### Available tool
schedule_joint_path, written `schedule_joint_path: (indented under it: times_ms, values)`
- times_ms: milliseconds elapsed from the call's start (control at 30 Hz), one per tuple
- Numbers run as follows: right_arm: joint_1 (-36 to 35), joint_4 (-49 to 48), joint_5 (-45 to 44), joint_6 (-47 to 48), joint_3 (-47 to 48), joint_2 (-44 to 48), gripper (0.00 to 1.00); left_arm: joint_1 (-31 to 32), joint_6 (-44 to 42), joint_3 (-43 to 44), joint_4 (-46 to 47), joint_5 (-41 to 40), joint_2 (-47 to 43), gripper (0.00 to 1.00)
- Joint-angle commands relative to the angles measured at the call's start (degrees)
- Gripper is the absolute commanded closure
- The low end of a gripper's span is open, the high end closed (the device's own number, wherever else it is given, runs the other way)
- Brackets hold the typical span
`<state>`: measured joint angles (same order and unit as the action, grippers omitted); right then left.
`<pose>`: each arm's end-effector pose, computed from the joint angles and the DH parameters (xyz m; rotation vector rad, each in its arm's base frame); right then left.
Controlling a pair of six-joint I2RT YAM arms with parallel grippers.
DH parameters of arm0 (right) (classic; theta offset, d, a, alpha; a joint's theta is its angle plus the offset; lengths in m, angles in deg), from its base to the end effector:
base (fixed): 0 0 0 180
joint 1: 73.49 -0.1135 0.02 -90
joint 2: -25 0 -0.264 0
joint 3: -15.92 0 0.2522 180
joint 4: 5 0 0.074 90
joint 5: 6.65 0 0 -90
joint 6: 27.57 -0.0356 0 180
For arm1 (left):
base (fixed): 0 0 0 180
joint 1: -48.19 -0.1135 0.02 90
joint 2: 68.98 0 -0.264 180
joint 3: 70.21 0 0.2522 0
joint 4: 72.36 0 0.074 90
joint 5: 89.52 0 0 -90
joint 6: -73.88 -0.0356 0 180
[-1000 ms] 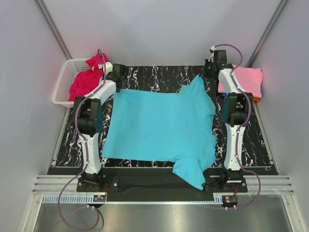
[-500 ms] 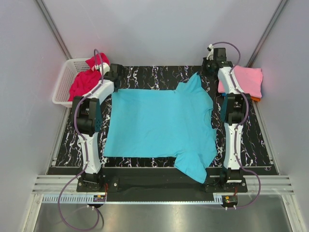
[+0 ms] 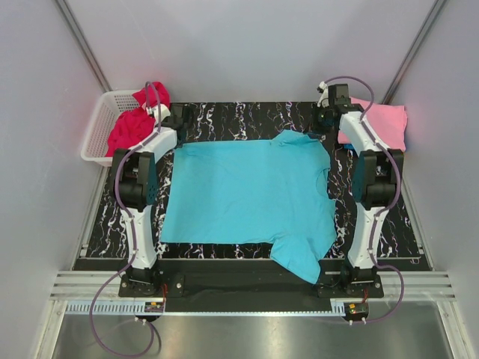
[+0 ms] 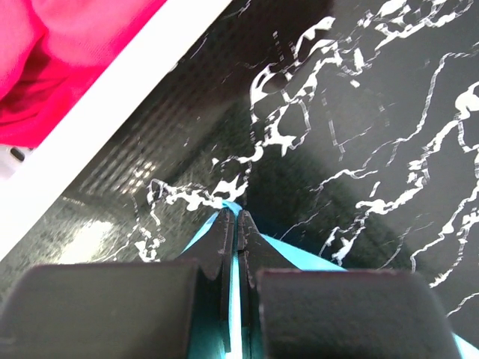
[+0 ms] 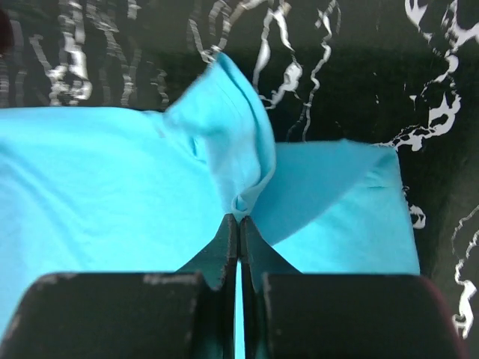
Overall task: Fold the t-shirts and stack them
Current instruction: Flatten the tshirt out, then fold the tshirt
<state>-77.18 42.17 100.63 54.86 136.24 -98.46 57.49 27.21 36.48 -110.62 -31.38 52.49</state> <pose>0.4847 0.0419 0.2368 -0.0512 2.4472 0.4561 0.4613 -0.0565 0.1910 -0.8903 2.1532 0.2498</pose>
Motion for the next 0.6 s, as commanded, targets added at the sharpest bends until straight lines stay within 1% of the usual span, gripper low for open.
schedule_joint_path:
  times_ms: [0, 33, 133, 333, 567]
  values:
    - [-0.8, -3.1, -1.7, 0.0, -2.8, 9.4, 1.00, -0.5, 2.1, -1.9, 1.5, -2.9, -5.3, 1.00]
    - [-0.8, -3.1, -2.2, 0.0, -3.8, 9.4, 1.00, -0.5, 2.1, -2.0, 1.4, -2.9, -5.6, 1.00]
    - [-0.8, -3.0, -3.3, -0.4, -7.7, 13.9, 1.00, -0.5, 3.0, -3.8, 1.4, -3.4, -7.4, 1.00]
    - [-0.8, -2.3, -6.9, -1.3, -14.1, 20.2, 1.00, -0.8, 3.5, -6.3, 1.6, -3.1, -10.1, 1.00]
    - [-0.9, -0.6, -9.4, -2.6, -19.7, 24.4, 1.00, -0.8, 3.3, -7.5, 2.1, -0.9, -11.5, 1.00]
